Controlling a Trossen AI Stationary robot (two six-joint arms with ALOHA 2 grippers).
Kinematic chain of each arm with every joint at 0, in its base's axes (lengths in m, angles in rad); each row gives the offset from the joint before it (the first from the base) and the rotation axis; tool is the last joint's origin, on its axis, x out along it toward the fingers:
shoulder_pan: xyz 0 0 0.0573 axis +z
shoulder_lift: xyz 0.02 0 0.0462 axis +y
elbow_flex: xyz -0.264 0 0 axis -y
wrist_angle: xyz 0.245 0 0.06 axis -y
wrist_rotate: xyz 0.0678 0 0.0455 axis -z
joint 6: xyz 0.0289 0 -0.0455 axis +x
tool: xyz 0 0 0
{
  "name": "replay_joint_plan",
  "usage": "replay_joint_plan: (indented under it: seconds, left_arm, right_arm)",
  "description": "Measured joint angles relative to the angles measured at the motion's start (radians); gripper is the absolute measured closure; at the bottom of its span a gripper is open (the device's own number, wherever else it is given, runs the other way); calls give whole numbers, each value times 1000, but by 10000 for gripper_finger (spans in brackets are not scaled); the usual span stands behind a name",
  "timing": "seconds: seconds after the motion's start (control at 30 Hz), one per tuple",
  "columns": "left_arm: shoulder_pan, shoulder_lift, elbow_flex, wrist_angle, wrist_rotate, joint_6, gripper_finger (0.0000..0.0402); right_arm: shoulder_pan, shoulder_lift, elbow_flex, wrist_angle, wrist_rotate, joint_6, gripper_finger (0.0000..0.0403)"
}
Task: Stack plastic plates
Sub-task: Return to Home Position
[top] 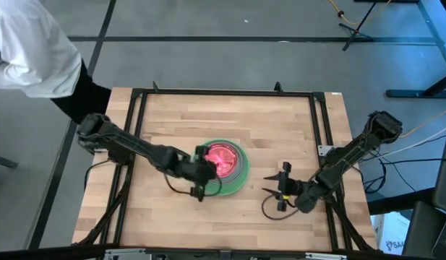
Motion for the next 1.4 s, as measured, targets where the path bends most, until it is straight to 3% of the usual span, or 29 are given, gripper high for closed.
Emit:
replay_joint_plan:
  seconds: [0.27,0.6,0.83,1.2,1.4]
  left_arm:
    - [44,-331,-436,408,-4,2,324]
    - [146,-668,-855,847,-7,66,326]
    - [245,-876,-1049,960,25,89,389]
    - [301,-1189,-1245,975,34,127,400]
    - [300,-1311,-1271,904,33,126,396]
  right_arm:
    - [-194,-34,0,48,-132,-216,226]
    - [-453,-189,-92,193,-450,-399,226]
    - [-551,-283,-257,426,-527,-411,244]
    - [-690,-478,-459,535,-596,-409,396]
    - [-766,-651,-508,501,-707,-407,381]
